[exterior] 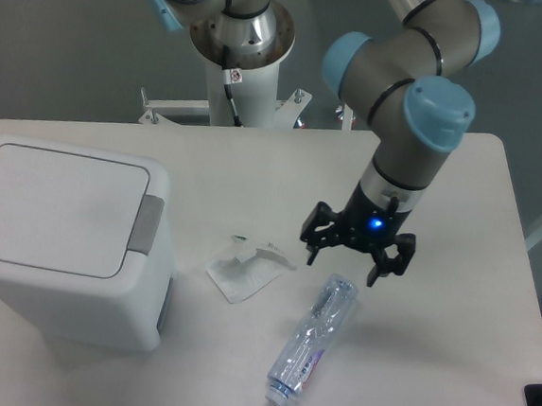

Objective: Open the trash can
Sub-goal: 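Move the gripper toward the trash can's grey lid handle tab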

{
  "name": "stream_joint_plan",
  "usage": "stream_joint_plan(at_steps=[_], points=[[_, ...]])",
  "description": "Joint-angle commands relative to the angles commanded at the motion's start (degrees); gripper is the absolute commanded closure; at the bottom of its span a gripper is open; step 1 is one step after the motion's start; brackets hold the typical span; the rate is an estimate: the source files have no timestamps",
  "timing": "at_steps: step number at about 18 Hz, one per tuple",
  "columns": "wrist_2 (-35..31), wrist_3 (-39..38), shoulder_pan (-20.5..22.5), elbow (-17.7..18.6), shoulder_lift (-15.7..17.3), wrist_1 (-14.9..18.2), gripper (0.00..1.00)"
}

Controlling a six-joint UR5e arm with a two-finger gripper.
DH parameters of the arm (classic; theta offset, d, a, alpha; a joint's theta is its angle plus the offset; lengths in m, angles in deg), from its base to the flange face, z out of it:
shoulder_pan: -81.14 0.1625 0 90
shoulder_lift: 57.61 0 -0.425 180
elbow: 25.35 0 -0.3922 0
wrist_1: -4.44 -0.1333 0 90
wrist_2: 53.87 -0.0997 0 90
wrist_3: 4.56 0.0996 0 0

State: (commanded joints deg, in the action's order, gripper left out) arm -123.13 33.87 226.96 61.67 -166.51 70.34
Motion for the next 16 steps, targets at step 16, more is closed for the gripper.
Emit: stream_joint_plan(at_steps=[16], points=[[5.27, -9.15, -7.03, -16.62, -2.29, 15.57, 0.00]])
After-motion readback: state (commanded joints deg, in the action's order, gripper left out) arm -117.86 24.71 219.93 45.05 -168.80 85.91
